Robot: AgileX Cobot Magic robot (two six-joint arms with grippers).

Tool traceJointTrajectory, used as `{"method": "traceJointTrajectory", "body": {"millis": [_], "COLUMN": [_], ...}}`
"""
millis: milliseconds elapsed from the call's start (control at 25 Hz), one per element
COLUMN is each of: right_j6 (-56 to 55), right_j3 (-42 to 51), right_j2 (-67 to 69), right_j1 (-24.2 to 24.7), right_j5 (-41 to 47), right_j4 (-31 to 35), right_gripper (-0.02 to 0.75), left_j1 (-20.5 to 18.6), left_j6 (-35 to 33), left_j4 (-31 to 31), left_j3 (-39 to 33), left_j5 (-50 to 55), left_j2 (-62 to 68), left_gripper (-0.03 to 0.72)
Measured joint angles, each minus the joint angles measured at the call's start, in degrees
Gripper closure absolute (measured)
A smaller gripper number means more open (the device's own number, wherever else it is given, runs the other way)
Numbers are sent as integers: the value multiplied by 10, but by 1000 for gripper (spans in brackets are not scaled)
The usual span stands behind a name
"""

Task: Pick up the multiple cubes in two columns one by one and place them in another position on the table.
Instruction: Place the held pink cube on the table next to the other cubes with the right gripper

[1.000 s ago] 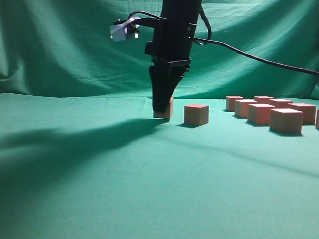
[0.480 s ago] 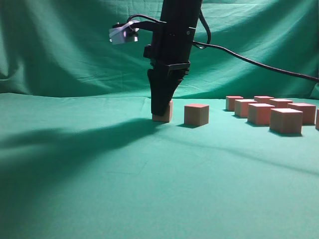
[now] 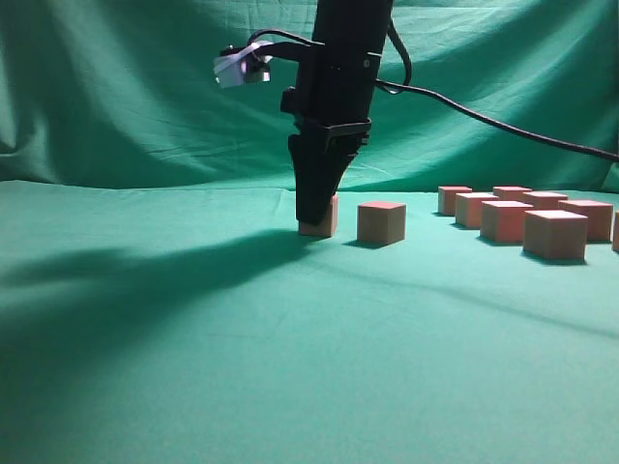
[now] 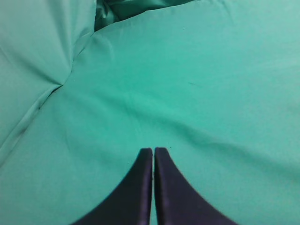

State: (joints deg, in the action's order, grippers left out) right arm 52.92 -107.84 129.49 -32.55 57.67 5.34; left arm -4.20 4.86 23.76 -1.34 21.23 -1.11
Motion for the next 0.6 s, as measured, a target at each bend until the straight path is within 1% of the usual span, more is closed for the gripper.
{"method": "traceJointTrajectory", "body": {"millis": [400, 440, 600], "right_j6": [-8, -15, -36], "right_j3": [0, 0, -1], "right_j2": [0, 1, 1], "right_j1": [0, 0, 0], "right_j5": [5, 6, 5], "right_j4": [-6, -7, -8], "right_gripper": [470, 414, 256], "left_j1": [0, 0, 0], "left_j6": [0, 0, 0], "left_j4": [0, 0, 0], "left_j3": [0, 0, 0], "left_j5": [0, 0, 0], "left_j2": [0, 0, 0], "left_gripper": [688, 688, 688]}}
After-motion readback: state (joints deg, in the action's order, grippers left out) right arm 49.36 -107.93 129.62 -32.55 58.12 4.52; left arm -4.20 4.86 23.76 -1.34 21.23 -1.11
